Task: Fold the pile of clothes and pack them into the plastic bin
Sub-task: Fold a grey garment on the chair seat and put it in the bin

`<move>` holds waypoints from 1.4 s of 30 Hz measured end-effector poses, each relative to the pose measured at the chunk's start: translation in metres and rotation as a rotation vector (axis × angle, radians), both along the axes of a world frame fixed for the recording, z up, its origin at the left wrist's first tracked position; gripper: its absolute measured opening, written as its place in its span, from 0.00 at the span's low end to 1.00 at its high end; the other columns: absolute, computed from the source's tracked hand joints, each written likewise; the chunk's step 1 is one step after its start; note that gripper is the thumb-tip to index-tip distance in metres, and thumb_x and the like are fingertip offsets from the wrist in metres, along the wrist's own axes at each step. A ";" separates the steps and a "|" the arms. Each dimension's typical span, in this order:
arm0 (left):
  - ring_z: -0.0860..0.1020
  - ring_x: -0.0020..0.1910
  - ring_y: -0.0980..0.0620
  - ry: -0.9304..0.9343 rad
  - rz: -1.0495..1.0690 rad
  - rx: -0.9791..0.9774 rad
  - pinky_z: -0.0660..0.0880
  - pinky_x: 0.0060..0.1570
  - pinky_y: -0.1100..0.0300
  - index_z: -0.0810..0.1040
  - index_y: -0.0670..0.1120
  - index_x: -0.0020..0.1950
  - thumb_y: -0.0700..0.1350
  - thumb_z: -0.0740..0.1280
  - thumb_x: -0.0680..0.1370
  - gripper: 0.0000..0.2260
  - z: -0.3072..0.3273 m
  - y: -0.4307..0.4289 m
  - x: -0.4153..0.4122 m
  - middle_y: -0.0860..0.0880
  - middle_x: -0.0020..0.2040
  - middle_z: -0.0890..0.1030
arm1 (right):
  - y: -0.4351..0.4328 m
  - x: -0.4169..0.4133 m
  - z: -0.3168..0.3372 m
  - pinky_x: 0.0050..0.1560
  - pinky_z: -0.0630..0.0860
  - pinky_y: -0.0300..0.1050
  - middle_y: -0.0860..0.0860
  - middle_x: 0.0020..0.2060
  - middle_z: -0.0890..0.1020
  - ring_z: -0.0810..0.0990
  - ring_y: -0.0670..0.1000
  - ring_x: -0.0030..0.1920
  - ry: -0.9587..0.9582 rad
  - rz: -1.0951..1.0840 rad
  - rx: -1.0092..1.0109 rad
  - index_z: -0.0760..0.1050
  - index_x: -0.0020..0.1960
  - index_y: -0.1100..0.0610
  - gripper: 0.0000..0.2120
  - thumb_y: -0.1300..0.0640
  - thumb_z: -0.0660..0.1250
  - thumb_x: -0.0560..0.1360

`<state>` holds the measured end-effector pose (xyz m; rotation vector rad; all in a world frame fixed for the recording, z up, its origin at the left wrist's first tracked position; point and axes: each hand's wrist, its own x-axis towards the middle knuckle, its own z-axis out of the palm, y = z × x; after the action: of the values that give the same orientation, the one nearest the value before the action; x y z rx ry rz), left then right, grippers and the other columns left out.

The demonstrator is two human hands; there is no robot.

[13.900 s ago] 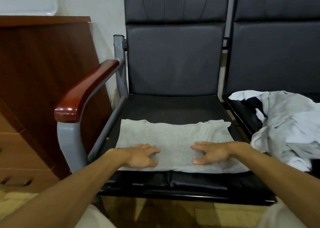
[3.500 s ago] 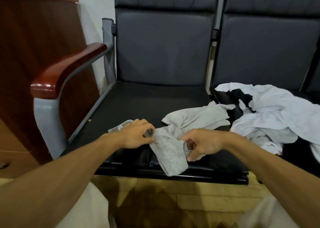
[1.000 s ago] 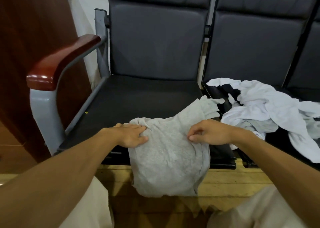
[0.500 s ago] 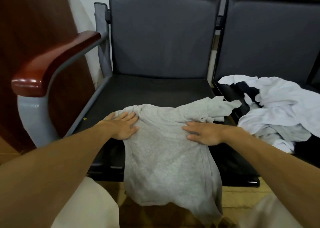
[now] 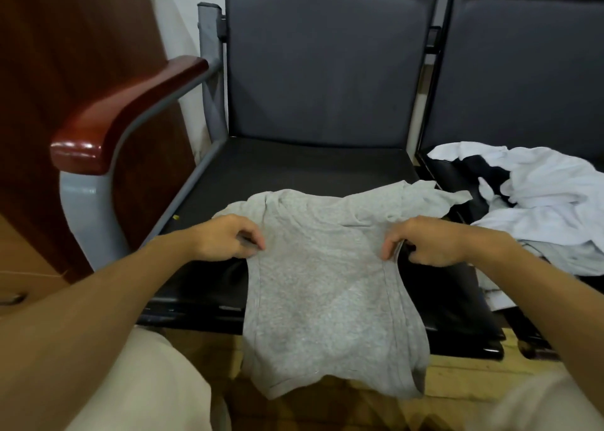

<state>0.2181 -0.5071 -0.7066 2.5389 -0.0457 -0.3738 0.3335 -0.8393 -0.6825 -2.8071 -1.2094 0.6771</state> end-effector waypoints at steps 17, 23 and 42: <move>0.75 0.45 0.57 -0.155 0.071 0.172 0.69 0.47 0.64 0.75 0.54 0.39 0.45 0.65 0.79 0.09 -0.013 0.000 0.019 0.56 0.43 0.77 | 0.019 0.003 -0.015 0.51 0.75 0.43 0.47 0.43 0.81 0.78 0.47 0.46 -0.071 -0.085 0.215 0.74 0.43 0.47 0.10 0.60 0.63 0.79; 0.79 0.41 0.54 -0.269 0.256 -0.030 0.76 0.38 0.60 0.78 0.50 0.43 0.51 0.60 0.81 0.11 0.001 -0.005 0.015 0.50 0.42 0.81 | 0.035 -0.002 -0.012 0.52 0.76 0.52 0.47 0.37 0.78 0.76 0.49 0.44 -0.080 -0.156 0.349 0.70 0.49 0.50 0.04 0.56 0.58 0.81; 0.77 0.52 0.48 -0.155 0.444 0.087 0.67 0.46 0.60 0.77 0.43 0.54 0.43 0.63 0.81 0.06 0.017 0.004 -0.029 0.46 0.49 0.78 | 0.014 -0.026 0.008 0.36 0.69 0.38 0.51 0.35 0.76 0.75 0.49 0.38 -0.146 -0.498 0.559 0.76 0.44 0.62 0.11 0.59 0.59 0.81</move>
<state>0.1889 -0.5029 -0.6899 2.5635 0.4768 -0.0039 0.3070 -0.8254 -0.6749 -2.5274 -0.5372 0.0814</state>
